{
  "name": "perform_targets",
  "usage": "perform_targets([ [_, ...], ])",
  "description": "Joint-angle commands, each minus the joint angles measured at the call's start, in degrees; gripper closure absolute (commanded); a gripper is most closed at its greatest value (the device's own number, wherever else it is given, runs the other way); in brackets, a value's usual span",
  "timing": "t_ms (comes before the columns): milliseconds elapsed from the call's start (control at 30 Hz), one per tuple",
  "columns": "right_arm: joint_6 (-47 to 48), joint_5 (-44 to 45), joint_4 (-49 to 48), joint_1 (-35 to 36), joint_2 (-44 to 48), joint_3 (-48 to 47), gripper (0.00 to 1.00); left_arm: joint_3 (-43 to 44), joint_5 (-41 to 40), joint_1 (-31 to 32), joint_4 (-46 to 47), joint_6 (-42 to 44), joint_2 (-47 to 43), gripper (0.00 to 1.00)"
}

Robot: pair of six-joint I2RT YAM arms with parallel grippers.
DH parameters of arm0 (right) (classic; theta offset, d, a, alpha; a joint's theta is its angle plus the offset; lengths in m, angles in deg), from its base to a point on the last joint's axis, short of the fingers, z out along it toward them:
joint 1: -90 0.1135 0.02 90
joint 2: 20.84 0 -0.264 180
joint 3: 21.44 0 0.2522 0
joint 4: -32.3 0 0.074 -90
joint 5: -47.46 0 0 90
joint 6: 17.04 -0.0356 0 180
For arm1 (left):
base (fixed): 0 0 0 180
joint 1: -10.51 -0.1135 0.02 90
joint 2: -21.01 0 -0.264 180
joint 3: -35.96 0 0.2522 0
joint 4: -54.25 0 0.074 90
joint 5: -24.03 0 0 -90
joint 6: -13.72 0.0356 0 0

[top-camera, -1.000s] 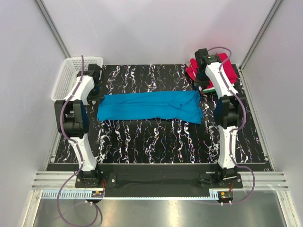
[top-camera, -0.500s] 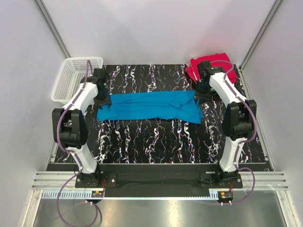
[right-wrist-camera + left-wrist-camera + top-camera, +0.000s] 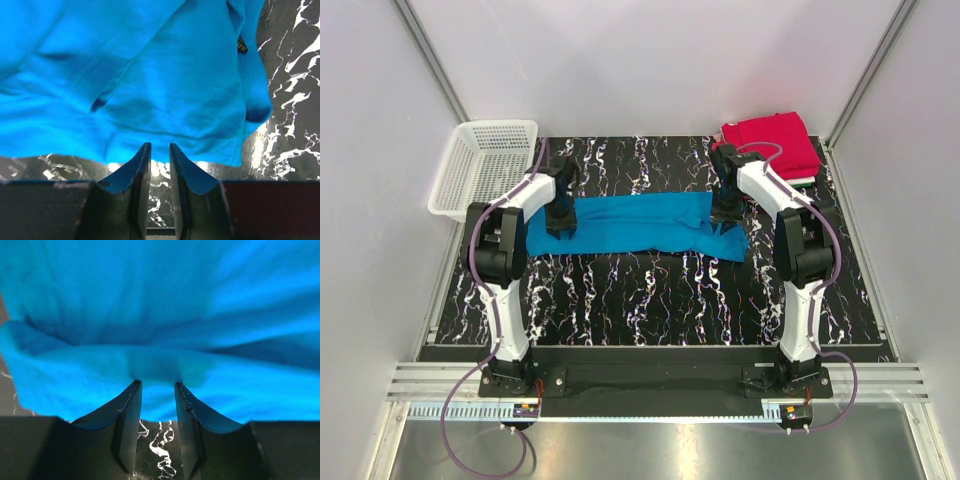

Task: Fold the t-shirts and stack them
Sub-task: Fold the tshirt

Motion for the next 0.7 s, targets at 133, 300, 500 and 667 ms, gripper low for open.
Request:
perform_targets([
  [133,-2.04,3.33,-3.12,0.01,-4.06,1.53,0.73,0.92,-2.11,0.83,2.71,0.33,2.27,0.63],
  [300,-2.75,4.30,-3.48,0.01,-6.70,1.26,0.77,-2.15,-3.43,1.01,4.21,-0.29,1.75,0.66],
  [500,-3.45,5.35,-3.92,0.10,-9.08,1.00,1.00,-5.93,-6.15,1.01,4.39,-1.52,-0.10,0.89],
  [667,-3.80,5.35,-3.74,0.10,-10.48,0.30,1.00,-7.08,-5.80,1.01,3.34,-2.66,-0.54,1.00],
])
